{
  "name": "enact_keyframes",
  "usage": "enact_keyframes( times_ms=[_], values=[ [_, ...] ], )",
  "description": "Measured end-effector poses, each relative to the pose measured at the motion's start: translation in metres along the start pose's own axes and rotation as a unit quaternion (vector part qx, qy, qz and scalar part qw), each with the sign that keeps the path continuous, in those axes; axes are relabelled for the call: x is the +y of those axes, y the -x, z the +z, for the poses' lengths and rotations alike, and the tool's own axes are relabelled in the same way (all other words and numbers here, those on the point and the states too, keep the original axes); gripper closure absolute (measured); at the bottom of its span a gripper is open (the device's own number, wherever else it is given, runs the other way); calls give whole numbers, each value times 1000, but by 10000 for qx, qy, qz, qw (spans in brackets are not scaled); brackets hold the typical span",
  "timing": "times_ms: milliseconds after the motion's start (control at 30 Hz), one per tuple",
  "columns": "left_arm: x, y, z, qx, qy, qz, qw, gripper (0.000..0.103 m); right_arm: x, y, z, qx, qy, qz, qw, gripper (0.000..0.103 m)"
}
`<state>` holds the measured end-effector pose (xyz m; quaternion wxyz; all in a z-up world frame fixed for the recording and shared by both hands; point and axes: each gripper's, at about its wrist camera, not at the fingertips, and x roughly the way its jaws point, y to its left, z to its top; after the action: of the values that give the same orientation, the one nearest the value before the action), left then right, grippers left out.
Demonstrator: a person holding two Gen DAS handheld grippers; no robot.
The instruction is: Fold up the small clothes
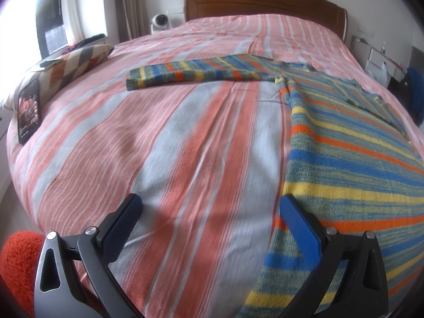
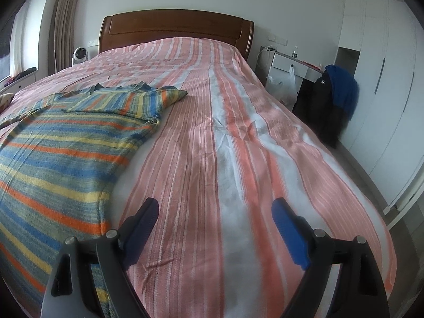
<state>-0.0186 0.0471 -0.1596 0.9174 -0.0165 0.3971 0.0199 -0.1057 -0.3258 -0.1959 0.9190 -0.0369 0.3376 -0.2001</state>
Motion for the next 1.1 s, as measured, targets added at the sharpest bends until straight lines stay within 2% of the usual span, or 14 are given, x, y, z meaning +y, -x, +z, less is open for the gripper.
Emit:
enact_keyframes(
  times_ms=[200,333,433,533,633,700,767,833,900,933,967,1000,1067,1100],
  values=[
    [0,1,1,50,-1,-12,10000,0,-1,0,0,31,-23,1,10000,17],
    [8,8,17,506,-16,-273,9983,1,-1,0,-1,25,-17,0,10000,17],
    [35,17,52,405,235,-680,9966,1,-1,0,-1,12,-3,5,10000,17],
    [81,6,104,243,624,-803,9945,1,-1,-2,-2,67,-7,24,10000,17],
    [132,-39,150,521,1136,-663,9899,1,0,-5,-2,105,-22,61,9999,17],
    [158,-76,168,847,1586,-638,9816,3,3,-5,-1,108,3,60,9999,17],
    [169,-106,176,1115,1847,-755,9735,9,5,-5,-1,110,48,67,9999,17],
    [166,-132,181,1351,1961,-845,9675,21,8,-5,-2,135,133,51,9998,17],
    [151,-142,186,1258,1820,-742,9724,27,10,-6,-4,177,187,47,9997,17],
    [140,-146,188,1210,1653,-712,9762,57,11,-7,-5,200,206,51,9996,17],
    [129,-151,191,1264,1453,-609,9794,81,12,-8,-5,207,209,55,9996,17],
    [120,-153,192,1344,1305,-596,9805,100,12,-8,-5,209,203,58,9996,17],
    [101,-146,202,1239,944,-303,9873,101,11,-8,-4,194,160,83,9997,17],
    [86,-135,214,1040,656,-232,9921,101,10,-8,-4,185,138,96,9997,17]
  ],
)
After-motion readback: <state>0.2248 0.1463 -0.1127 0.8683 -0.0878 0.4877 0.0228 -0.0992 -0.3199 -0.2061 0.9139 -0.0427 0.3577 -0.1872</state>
